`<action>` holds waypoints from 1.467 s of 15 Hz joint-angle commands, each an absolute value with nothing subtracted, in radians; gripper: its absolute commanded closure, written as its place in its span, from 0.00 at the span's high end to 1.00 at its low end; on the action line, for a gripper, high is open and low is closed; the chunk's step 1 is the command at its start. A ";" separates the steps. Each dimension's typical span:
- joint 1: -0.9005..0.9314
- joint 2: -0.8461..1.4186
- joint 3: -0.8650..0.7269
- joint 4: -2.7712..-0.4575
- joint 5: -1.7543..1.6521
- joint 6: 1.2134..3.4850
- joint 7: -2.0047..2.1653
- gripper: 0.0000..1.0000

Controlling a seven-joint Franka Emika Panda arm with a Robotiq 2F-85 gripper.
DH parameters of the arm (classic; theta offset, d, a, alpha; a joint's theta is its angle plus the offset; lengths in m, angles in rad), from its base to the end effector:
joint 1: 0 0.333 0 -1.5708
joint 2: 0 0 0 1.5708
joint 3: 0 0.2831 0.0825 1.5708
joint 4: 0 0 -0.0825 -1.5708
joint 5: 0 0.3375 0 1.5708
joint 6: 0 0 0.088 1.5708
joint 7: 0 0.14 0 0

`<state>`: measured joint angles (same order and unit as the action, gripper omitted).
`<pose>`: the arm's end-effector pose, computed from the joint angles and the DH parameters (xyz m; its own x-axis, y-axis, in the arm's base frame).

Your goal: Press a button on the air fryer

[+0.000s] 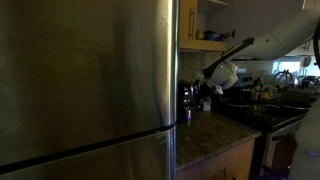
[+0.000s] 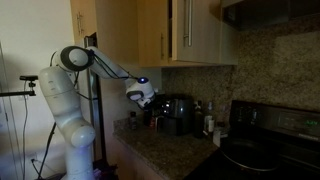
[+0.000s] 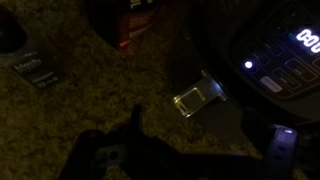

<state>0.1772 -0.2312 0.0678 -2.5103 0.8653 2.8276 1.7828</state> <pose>0.4578 0.0827 0.3864 -0.4818 -0.6256 -0.6136 -0.7049 0.6927 -0.1526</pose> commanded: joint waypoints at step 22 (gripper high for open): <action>0.231 -0.084 0.129 -2.372 1.364 2.874 1.931 1.00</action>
